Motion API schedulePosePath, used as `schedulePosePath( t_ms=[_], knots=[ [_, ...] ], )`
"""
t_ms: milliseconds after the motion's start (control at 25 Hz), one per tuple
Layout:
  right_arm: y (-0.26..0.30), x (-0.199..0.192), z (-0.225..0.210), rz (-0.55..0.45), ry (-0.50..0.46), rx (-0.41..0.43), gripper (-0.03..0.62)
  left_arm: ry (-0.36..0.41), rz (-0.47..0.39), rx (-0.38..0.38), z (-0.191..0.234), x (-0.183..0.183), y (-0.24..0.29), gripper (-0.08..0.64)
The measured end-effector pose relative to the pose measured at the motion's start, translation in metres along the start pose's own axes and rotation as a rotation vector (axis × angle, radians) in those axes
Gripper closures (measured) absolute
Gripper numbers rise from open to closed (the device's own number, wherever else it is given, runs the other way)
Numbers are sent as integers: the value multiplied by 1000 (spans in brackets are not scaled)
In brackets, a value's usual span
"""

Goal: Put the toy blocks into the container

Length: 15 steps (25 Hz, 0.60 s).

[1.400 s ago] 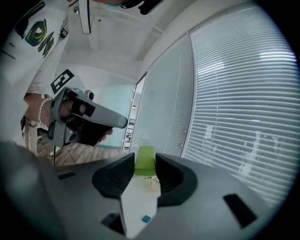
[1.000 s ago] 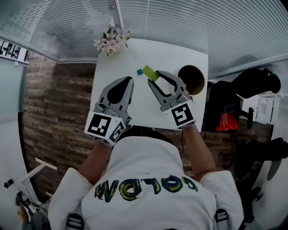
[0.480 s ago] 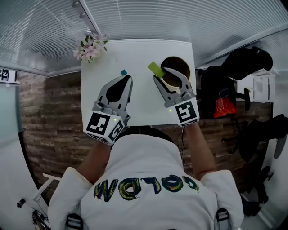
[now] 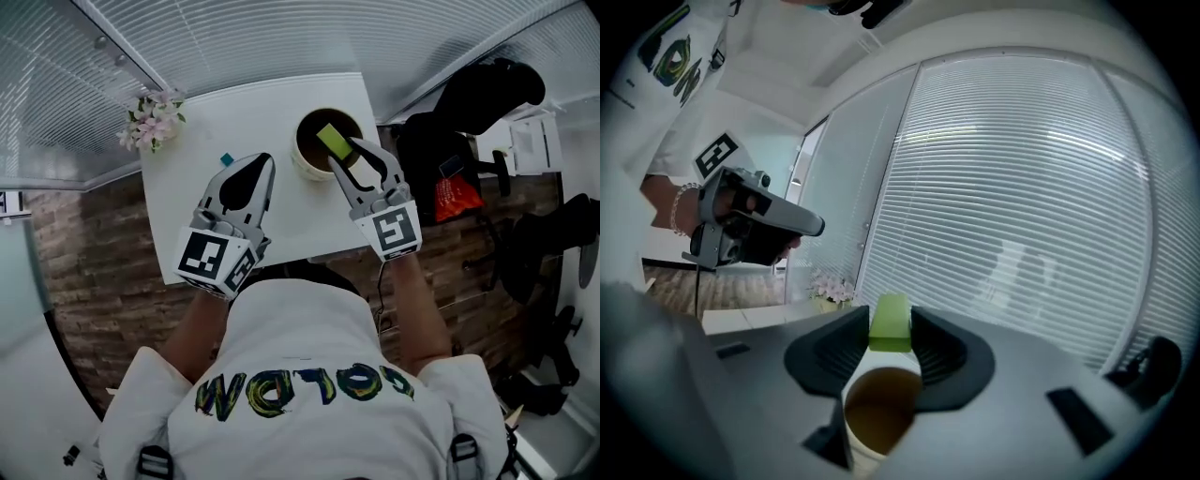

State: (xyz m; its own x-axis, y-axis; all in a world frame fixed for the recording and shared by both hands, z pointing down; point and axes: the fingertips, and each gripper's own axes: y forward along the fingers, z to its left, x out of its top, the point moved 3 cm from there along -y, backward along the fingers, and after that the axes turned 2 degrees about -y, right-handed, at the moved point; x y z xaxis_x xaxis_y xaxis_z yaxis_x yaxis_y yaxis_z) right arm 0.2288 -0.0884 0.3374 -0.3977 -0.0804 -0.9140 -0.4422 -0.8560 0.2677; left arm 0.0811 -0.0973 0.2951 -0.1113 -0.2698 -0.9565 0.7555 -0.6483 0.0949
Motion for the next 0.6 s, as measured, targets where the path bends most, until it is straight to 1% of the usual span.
schedulePosePath(
  t_ms=[160, 320, 600],
  knots=[
    [-2, -7, -6, 9, 2, -9, 446, -3, 4, -7, -7, -1, 5, 548],
    [3, -17, -7, 22, 16, -13, 445, -2, 7, 5, -5, -2, 2, 548],
    [21, -61, -13, 108, 37, -13, 445, -1, 19, 26, -1, -7, -6, 548]
  ],
)
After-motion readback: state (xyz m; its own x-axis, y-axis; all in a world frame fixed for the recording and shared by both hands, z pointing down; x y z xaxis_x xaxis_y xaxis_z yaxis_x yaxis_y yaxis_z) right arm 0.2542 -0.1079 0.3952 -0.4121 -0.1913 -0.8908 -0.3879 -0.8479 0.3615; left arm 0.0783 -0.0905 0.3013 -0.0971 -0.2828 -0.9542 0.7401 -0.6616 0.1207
